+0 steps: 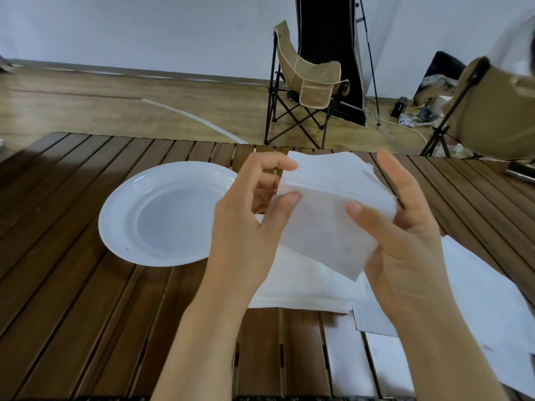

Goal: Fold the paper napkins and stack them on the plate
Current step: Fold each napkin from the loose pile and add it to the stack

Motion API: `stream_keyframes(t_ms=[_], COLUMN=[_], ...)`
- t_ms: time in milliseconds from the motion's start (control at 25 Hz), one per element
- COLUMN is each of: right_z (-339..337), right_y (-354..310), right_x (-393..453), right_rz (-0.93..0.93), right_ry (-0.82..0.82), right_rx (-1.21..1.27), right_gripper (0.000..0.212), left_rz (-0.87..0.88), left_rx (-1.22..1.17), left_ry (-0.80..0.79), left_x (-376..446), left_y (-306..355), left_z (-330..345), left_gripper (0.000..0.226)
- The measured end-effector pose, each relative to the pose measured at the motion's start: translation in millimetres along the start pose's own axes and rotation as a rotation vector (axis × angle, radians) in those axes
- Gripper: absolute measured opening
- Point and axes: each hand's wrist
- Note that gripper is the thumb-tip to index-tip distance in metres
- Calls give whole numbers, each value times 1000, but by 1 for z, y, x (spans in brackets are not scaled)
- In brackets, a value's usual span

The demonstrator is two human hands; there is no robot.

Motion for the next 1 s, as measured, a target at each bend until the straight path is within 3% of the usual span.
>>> stream_keyframes(t_ms=[120, 360, 520, 720, 1000], right_z=[-4, -4, -2, -2, -2], right_y=[6, 8, 9, 8, 11], right_x=[1, -3, -2, 0, 0], right_rz=[-23, -74, -113, -119, -130], right_ry=[8, 9, 19, 26, -24], right_rx=[-195, -545, -550, -521, -541], right_gripper=[51, 17, 16, 24, 27], left_rz=[-10, -51, -51, -78, -80], left_rx=[33, 41, 64, 129, 180], left_ry=[-12, 32, 114, 101, 140], left_x=[-1, -1, -1, -2, -1], left_y=[0, 0, -2, -5, -8], left_z=[-1, -5, -8, -15, -17], left_gripper=[16, 21, 17, 27, 15])
Point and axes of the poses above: each hand's wrist, its own x-axis towards the middle knuckle, its own z-axis out of the palm, y = z × x, and after that the axes turned 7 degrees about -z, right-handed
